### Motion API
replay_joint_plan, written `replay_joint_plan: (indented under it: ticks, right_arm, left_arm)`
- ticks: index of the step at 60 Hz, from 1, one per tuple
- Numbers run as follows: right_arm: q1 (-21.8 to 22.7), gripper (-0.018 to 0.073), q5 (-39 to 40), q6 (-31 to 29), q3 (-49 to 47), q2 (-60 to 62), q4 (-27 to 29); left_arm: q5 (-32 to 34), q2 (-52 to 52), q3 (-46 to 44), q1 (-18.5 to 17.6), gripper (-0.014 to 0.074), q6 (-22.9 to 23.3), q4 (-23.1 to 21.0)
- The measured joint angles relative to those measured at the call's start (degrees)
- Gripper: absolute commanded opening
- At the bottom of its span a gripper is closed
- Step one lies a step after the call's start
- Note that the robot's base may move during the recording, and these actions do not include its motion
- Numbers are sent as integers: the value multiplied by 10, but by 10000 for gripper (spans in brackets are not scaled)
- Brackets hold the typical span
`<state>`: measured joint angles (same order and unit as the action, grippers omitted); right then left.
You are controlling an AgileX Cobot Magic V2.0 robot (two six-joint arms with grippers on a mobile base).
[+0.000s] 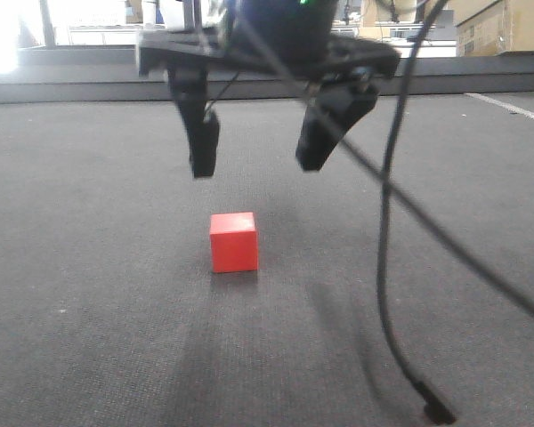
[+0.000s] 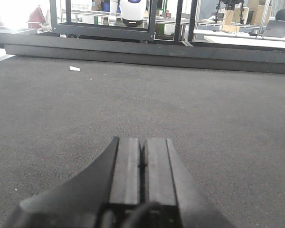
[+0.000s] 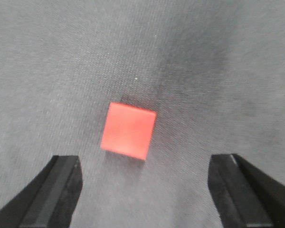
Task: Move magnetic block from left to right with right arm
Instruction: 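Lower the open right gripper over the red cube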
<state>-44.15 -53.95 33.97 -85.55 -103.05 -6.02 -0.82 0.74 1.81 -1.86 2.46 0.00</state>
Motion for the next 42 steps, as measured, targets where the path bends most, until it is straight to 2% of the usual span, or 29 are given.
replay_joint_plan:
  ticks: [18, 38, 42]
  right_arm:
    - [-7, 636, 28, 30, -1, -48, -3]
    - [-7, 634, 68, 33, -2, -89, -13]
    - [-7, 609, 70, 33, -4, -96, -16]
  left_arm:
    - [0, 0, 0, 0, -116, 0, 0]
    - [0, 0, 0, 0, -116, 0, 0]
    - [0, 0, 0, 0, -116, 0, 0]
